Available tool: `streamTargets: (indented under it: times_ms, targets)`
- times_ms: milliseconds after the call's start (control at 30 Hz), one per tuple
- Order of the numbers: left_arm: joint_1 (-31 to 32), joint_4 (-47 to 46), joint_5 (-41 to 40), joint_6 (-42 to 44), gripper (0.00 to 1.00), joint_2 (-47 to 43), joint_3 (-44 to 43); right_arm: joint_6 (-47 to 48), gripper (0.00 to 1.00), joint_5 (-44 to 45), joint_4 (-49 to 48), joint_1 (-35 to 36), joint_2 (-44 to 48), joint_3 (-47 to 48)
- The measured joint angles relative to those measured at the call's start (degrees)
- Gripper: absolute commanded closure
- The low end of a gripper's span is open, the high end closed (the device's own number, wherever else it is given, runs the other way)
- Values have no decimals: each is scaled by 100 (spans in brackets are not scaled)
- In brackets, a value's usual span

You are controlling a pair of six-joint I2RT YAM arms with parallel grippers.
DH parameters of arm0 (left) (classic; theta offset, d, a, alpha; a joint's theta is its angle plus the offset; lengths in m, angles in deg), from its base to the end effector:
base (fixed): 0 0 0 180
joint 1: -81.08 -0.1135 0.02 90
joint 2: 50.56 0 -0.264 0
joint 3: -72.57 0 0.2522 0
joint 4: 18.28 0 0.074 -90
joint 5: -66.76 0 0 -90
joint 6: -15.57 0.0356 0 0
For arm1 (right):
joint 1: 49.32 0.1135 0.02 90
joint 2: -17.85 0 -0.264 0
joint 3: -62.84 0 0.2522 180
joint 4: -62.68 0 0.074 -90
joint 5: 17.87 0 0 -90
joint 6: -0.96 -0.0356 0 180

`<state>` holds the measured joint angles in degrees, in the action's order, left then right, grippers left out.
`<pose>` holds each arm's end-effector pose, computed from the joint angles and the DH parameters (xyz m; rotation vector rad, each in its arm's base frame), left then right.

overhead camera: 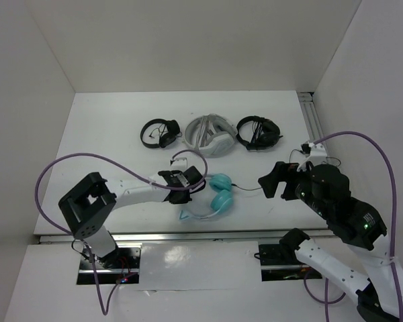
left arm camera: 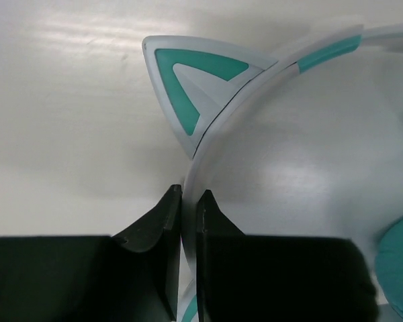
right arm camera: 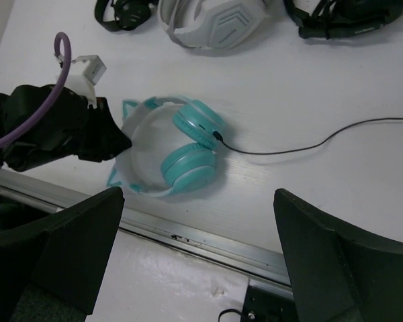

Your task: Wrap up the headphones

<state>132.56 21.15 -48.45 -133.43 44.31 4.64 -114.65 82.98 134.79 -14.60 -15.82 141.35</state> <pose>0.2048 -0.2330 0.1650 -0.2861 2.5358 -0.1131 0.0663 0.0378 0.3878 -0.0449 2.0690 0.4632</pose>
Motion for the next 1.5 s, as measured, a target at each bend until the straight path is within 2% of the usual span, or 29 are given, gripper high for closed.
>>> streamTargets:
  times_ms: [67, 233, 400, 533, 667, 900, 933, 1167, 1400, 1500]
  targets:
    - [120, 509, -101, -164, 100, -341, 68, 11, 0, -168, -251, 0, 184, -321]
    - [297, 2590, -608, -273, 100, -1950, -116, 31, 0, -938, -1143, -4, 413, -1093]
    - [275, 4317, -1366, -219, 100, -3053, -1493, 0, 0, -2326, -2868, -87, 772, -2153]
    - [-157, 4774, -1694, 369, 100, -3427, -2387, 35, 0, -2968, -4122, -144, 444, -2546]
    - [-715, 5104, -1908, 874, 100, -3530, -2675, 306, 0, -2883, -5095, -105, -544, -2546]
    - [-1259, 5366, -1705, 1447, 100, -3508, -2833, 1305, 1, -2310, -5777, 557, -2221, -2529]
    - [-1351, 5355, -1637, 1556, 100, -3508, -2883, 1394, 4, -2284, -5853, 640, -2417, -2529]
    - [-1873, 5187, -1202, 2103, 100, -3565, -3185, 1655, 10, -2505, -6677, 789, -3163, -2601]
    - [-2041, 5171, -850, 2282, 100, -3574, -3403, 1665, 32, -2634, -7663, 723, -3893, -2848]
    - [-2090, 5174, -778, 2288, 100, -3574, -3547, 1646, 56, -2830, -8030, 601, -4478, -2892]
